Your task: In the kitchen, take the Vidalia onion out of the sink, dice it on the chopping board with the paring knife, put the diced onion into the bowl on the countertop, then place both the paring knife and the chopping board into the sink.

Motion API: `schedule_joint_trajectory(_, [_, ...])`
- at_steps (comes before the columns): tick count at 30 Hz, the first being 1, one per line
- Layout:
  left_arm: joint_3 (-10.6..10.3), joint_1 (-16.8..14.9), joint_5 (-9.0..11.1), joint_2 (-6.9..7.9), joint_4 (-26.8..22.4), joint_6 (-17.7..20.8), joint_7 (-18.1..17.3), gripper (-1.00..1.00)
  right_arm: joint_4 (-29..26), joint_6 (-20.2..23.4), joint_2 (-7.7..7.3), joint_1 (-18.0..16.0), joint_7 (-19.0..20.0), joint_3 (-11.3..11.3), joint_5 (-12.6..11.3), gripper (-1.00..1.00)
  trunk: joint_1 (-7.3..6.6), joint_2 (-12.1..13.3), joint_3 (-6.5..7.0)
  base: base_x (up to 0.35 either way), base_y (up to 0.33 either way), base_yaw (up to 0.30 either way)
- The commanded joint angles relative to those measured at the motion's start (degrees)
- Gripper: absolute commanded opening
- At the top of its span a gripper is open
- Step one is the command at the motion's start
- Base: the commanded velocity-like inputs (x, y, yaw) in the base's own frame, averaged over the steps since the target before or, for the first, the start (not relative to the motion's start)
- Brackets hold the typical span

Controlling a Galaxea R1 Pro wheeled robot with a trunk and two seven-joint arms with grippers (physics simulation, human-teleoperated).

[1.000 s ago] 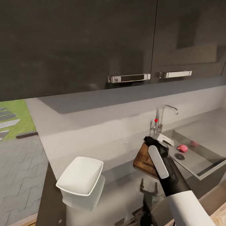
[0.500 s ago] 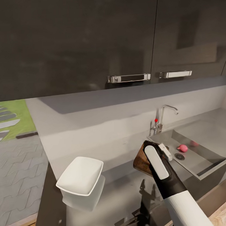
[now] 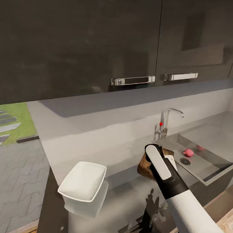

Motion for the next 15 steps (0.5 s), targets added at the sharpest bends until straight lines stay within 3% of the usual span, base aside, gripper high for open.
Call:
schedule_joint_trajectory(1, [0.0, 0.0, 0.0, -0.08, -0.1, -0.1, 0.0, 1.0, 0.0, -0.6, -0.01, -0.2, -0.3, -0.4, -0.1, 1.0, 0.01, -0.1, -0.07, 0.0, 0.0, 0.0])
schedule_joint_trajectory(4, [0.0, 0.0, 0.0, -0.17, -0.1, -0.1, 0.0, 1.0, 0.7, -0.8, 0.0, -0.3, -0.5, -2.2, -1.1, 1.0, 0.01, -0.1, -0.07, 0.0, 0.0, 0.0])
schedule_joint_trajectory(10, [0.0, 0.0, 0.0, -0.24, -0.1, -0.1, 0.0, 1.0, 2.1, -1.5, -0.02, -0.4, -0.3, -2.5, -8.4, 1.0, 0.01, -0.1, -0.07, 0.0, 0.0, 0.0])
schedule_joint_trajectory(15, [0.0, 0.0, 0.0, -0.25, -0.1, -0.1, 0.0, 1.0, 6.6, -1.3, -0.02, -0.5, 0.4, -2.5, -16.0, 1.0, 0.01, -0.1, -0.07, 0.0, 0.0, 0.0])
